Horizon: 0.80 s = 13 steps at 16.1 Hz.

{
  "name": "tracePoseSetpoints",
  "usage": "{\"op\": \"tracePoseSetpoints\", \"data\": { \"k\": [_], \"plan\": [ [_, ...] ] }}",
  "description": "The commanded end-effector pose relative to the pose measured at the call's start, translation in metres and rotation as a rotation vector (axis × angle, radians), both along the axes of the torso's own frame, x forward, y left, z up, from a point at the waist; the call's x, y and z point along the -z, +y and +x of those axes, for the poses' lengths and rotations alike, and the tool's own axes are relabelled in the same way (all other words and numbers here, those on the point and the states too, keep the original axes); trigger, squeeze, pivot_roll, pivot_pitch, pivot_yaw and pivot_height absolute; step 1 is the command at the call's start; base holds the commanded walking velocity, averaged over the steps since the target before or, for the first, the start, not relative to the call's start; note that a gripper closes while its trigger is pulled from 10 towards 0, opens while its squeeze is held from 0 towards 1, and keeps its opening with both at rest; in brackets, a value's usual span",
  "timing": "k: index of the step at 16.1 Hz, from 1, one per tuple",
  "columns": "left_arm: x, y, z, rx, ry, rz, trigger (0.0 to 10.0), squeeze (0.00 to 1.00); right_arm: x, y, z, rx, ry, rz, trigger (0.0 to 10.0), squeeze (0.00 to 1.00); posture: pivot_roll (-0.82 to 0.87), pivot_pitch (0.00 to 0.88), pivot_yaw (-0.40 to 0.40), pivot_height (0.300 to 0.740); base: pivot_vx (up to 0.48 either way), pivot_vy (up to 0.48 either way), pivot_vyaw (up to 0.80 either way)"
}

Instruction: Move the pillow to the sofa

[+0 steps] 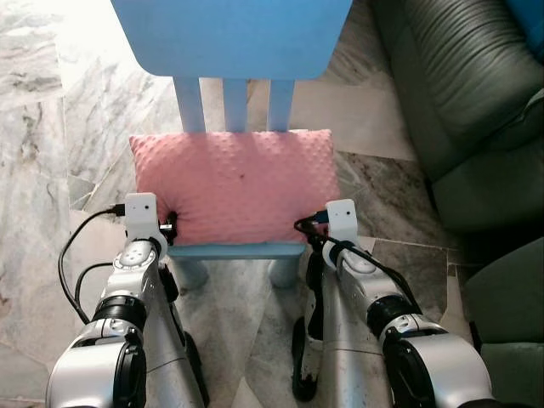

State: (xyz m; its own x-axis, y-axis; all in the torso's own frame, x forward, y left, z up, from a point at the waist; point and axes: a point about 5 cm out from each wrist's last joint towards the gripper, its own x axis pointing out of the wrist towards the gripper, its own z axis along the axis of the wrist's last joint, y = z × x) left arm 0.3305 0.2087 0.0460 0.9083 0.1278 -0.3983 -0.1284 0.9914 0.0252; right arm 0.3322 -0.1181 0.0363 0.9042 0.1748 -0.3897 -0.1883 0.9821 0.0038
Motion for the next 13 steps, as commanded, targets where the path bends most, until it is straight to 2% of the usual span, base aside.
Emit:
{"op": "tracePoseSetpoints", "data": {
  "k": [1,2,5,11,13],
  "plan": [
    [0.0223,-0.0054,-0.0140,-0.002,0.099,-0.047,0.0,0.00,0.0100,-0.0052,-0.0062,0.021,0.053,0.000,0.0,0.00,0.01,0.296,-0.101,0.467,0.000,0.000,0.00],
    [0.0233,-0.0076,-0.0141,-0.014,0.092,-0.086,0.0,0.00,0.0099,-0.0054,-0.0061,0.024,0.053,0.002,0.0,0.00,0.00,0.293,-0.102,0.467,0.000,0.000,0.00],
    [0.0281,-0.0114,-0.0161,-0.027,0.120,-0.127,0.0,0.00,0.0103,-0.0067,-0.0063,0.032,0.055,0.010,0.0,0.00,0.00,0.291,-0.103,0.467,0.000,0.000,0.00],
    [0.0277,-0.0101,-0.0151,-0.039,0.124,-0.134,0.0,0.00,0.0083,-0.0081,-0.0043,0.045,0.057,0.030,0.0,0.00,0.00,0.283,-0.104,0.467,0.000,0.000,0.00],
    [0.0269,-0.0111,-0.0133,-0.089,0.129,-0.208,0.0,0.00,0.0069,-0.0088,-0.0029,0.042,0.057,0.030,0.0,0.00,0.00,0.274,-0.102,0.467,0.000,0.000,0.00]
  ]
}}
